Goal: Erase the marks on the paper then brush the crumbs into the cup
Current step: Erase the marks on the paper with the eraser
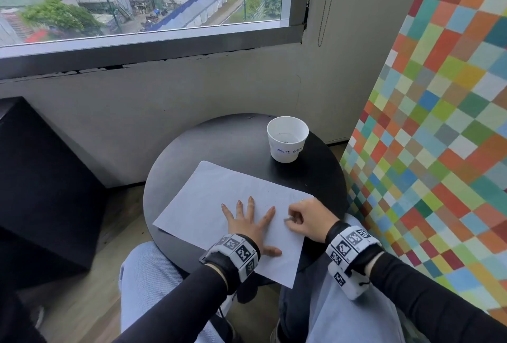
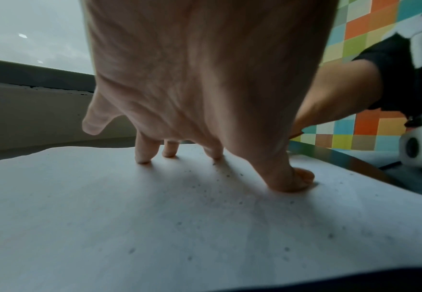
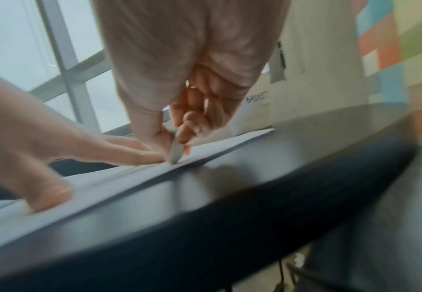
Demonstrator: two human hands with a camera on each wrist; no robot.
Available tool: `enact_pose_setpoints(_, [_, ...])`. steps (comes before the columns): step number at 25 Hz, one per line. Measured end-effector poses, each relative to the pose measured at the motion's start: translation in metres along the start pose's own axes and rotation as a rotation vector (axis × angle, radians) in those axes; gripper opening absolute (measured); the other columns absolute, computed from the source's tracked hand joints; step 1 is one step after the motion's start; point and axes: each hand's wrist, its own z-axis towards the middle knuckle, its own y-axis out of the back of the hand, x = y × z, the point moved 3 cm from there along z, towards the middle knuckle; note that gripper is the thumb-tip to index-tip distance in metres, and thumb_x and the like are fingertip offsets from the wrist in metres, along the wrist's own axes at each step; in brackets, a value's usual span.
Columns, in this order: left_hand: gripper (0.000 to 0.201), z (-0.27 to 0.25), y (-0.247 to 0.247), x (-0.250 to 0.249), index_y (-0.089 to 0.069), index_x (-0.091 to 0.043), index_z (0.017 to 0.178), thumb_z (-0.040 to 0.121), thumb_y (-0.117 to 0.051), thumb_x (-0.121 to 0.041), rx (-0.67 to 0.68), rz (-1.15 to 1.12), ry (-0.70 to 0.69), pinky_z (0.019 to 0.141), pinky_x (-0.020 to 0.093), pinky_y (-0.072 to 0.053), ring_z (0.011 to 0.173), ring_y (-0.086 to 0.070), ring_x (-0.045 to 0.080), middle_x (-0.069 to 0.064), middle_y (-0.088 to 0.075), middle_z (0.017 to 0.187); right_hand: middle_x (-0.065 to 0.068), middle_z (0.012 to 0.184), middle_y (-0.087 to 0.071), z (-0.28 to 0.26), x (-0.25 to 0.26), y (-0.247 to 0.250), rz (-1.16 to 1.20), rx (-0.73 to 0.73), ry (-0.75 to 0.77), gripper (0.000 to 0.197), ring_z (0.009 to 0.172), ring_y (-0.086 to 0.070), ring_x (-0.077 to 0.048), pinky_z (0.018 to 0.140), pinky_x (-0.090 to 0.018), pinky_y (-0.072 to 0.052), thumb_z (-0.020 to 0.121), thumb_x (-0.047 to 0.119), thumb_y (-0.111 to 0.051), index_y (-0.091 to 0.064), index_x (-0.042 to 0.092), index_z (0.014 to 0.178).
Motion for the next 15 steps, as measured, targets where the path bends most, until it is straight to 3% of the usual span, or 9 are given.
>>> enact_pose_setpoints(1, [0.103,0.000,0.000,0.000,0.024,-0.043,0.150,0.080,-0.038,-0.085,0.001,0.002,0.001,0.108,0.075,0.004,0.149,0.012,0.042,0.015,0.026,0.160,0.005,0.060,-0.056,0.002,0.000,0.000,-0.010,-0.013,-0.011,0.017,0.062,-0.053,-0.013,0.063,-0.027,-0.045,0.081,0.027,-0.063,-0.059,0.015,0.069])
enact_pose_setpoints(5, [0.103,0.000,0.001,-0.001,0.023,-0.042,0.151,0.080,-0.038,-0.085,-0.001,0.011,0.006,0.108,0.075,0.004,0.149,0.012,0.043,0.016,0.024,0.161,0.007,0.063,-0.055,-0.006,0.027,-0.018,0.005,0.188,0.158,0.017,0.060,-0.051,-0.010,0.060,-0.023,-0.042,0.082,0.027,-0.064,-0.061,0.014,0.072])
enact_pose_setpoints(8, [0.104,-0.001,0.002,-0.001,0.024,-0.041,0.151,0.080,-0.038,-0.085,0.015,0.007,-0.001,0.108,0.075,0.004,0.149,0.012,0.043,0.016,0.026,0.160,0.002,0.065,-0.059,0.012,0.005,0.007,-0.023,0.019,0.058,0.018,0.062,-0.049,-0.010,0.063,-0.024,-0.038,0.083,0.027,-0.064,-0.063,0.011,0.074])
enact_pose_setpoints(10, [0.105,-0.001,0.002,-0.001,0.025,-0.040,0.151,0.080,-0.039,-0.085,0.023,0.005,0.003,0.108,0.075,0.004,0.149,0.013,0.043,0.015,0.027,0.160,-0.001,0.065,-0.060,0.007,0.013,0.001,-0.029,0.053,0.104,0.018,0.062,-0.049,-0.012,0.063,-0.022,-0.038,0.083,0.025,-0.064,-0.062,0.010,0.073])
enact_pose_setpoints(13, [0.106,0.000,0.002,0.000,0.025,-0.039,0.151,0.079,-0.039,-0.085,0.019,0.005,0.002,0.108,0.075,0.004,0.149,0.012,0.043,0.015,0.027,0.160,0.006,0.064,-0.054,-0.002,0.020,-0.011,-0.001,0.173,0.181,0.019,0.060,-0.046,-0.008,0.058,-0.010,-0.032,0.084,0.026,-0.065,-0.062,0.011,0.074])
enact_pose_setpoints(15, [0.106,0.000,0.002,0.000,0.024,-0.040,0.151,0.080,-0.039,-0.085,0.009,0.009,0.006,0.107,0.075,0.004,0.149,0.011,0.043,0.015,0.026,0.160,0.007,0.062,-0.055,0.010,0.002,0.008,-0.015,0.022,0.086,0.019,0.059,-0.048,-0.009,0.060,-0.016,-0.036,0.083,0.027,-0.066,-0.065,0.010,0.074])
